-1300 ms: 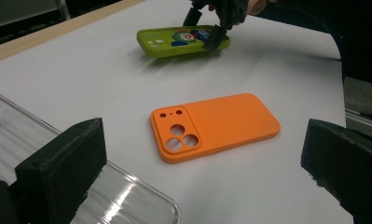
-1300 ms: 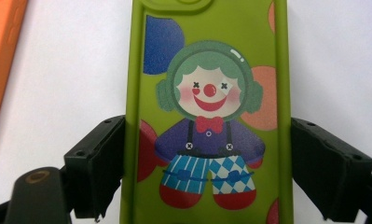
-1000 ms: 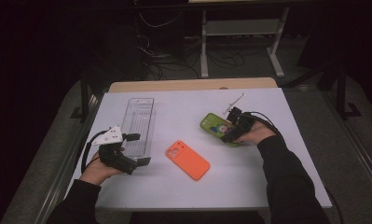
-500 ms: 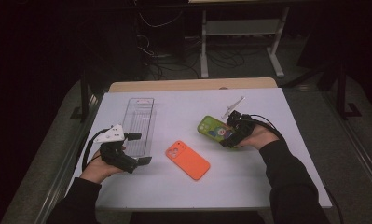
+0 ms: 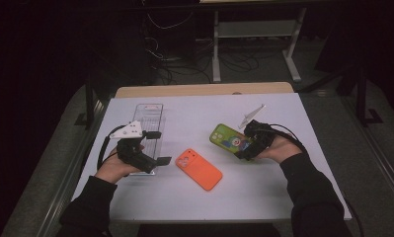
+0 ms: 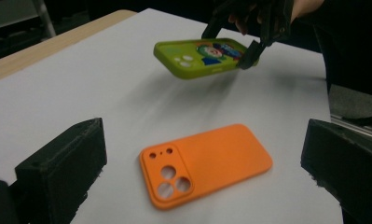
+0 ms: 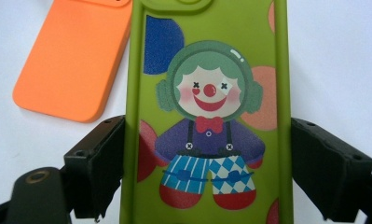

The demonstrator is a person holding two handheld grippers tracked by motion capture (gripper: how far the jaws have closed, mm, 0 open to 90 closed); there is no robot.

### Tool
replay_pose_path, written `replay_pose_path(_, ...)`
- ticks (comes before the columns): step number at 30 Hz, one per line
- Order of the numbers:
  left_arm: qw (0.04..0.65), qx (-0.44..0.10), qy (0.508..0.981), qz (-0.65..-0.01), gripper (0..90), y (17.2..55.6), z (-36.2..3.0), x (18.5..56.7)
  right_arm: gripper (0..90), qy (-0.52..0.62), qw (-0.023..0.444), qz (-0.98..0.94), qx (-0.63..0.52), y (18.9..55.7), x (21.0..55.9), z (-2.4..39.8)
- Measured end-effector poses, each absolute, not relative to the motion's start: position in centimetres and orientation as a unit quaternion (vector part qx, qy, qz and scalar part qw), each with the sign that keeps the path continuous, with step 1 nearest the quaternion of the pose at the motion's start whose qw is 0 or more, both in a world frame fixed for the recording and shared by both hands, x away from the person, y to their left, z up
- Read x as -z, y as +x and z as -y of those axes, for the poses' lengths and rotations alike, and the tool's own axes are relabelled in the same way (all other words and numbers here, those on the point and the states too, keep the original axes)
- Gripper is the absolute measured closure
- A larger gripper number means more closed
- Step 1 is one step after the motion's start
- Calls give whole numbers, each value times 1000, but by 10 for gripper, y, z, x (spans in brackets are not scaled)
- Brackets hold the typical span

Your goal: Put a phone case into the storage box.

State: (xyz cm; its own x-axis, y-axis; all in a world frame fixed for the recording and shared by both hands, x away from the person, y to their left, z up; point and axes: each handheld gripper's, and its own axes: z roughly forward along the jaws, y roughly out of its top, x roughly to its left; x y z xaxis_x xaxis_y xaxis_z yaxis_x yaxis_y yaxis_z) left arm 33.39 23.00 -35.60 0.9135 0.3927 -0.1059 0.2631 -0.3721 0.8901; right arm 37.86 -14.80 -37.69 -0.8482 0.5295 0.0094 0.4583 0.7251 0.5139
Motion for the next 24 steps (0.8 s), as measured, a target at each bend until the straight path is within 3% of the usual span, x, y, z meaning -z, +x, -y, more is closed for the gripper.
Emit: replay_pose_path(24, 501, -39, 853, -143, 0, 363, -173, 358, 151, 258, 73, -925, -270, 378, 376, 156)
